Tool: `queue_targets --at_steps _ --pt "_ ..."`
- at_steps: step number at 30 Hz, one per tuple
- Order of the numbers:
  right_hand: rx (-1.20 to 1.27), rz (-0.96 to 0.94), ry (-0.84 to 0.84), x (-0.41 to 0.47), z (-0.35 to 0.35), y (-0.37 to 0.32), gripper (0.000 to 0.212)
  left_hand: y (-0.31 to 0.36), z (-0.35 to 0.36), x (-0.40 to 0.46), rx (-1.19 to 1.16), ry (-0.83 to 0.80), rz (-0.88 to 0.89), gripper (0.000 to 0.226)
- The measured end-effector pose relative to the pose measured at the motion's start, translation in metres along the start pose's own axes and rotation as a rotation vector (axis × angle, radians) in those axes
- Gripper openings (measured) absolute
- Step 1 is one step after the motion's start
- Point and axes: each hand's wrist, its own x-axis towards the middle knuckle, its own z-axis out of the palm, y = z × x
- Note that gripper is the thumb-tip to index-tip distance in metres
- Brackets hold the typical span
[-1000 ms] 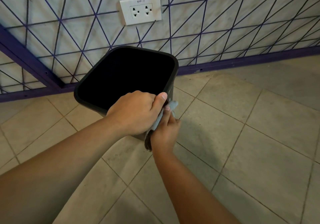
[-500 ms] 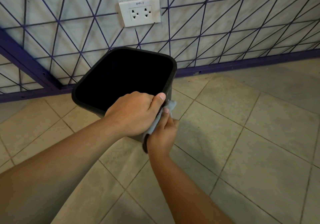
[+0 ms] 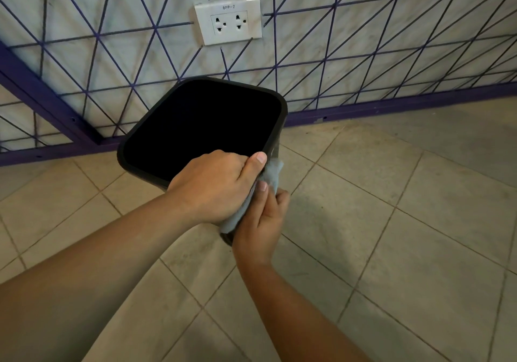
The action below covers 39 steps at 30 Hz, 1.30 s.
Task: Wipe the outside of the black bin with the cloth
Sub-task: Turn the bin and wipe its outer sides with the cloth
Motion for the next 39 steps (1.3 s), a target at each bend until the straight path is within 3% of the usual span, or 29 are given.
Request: queue_targets --at_steps 4,8,12,16,21,24,29,33,35,37,39 --pt "0.023 0.086 0.026 0.014 -0.001 0.002 0.036 0.000 0.001 0.002 0.007 0.011 0.001 0.061" --pt "0.037 -0.008 0.017 0.007 0.002 0.003 0.033 -0.001 0.001 0.003 -0.008 -0.003 0.001 0.060" --pt "0.000 0.072 -0.009 0.024 -0.005 0.012 0.050 0.000 0.001 0.004 0.006 0.003 -0.006 0.060" --pt "0.032 -0.041 -0.023 0.005 -0.001 0.007 0.042 -0.001 0.002 0.005 0.012 0.007 -0.005 0.060" --pt "0.010 0.045 -0.018 0.021 -0.003 0.009 0.043 0.001 0.002 0.006 0.024 0.017 -0.004 0.058" --pt "0.051 -0.089 -0.017 0.014 0.003 0.002 0.036 -0.002 0.002 0.005 0.009 0.009 0.002 0.057" --pt "0.001 -0.005 -0.028 0.027 -0.002 0.011 0.061 0.001 0.002 0.007 0.014 0.034 0.008 0.058" --pt "0.059 -0.112 -0.021 0.014 0.005 -0.001 0.036 -0.002 0.002 0.005 0.011 0.011 0.001 0.058" --pt "0.018 -0.069 -0.058 0.004 -0.002 0.013 0.037 -0.001 0.002 0.005 0.017 0.017 0.004 0.059" --pt "-0.043 0.036 -0.057 0.010 -0.007 0.025 0.054 0.001 0.002 0.007 0.035 0.030 0.015 0.060" --pt "-0.007 0.056 -0.046 0.018 -0.005 0.018 0.051 0.002 0.002 0.007 0.046 0.038 0.022 0.060"
